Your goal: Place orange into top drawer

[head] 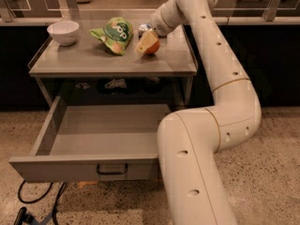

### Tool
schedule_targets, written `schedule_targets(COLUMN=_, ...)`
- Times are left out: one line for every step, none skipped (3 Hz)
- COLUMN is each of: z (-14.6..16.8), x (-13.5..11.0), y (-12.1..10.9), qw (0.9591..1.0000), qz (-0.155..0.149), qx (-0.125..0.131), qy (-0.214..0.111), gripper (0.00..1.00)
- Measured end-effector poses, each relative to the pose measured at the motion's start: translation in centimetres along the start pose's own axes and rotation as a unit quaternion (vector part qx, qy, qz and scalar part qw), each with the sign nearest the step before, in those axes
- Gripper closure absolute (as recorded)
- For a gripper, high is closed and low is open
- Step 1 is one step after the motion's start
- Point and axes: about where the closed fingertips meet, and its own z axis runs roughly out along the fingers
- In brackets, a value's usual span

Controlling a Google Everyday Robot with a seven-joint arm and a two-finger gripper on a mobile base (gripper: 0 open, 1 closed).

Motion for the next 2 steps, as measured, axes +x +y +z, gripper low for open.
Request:
schedule_targets(z=0.16, x=1.19, y=-0.10, qw=0.9999, qz=0.012, qx=0.000, qy=0.011, gripper=0.00)
schedule_targets(z=0.22, x=1.32, y=0.10, qw=0.9998, qz=0.014, qx=-0.004, qy=0.012, gripper=0.00)
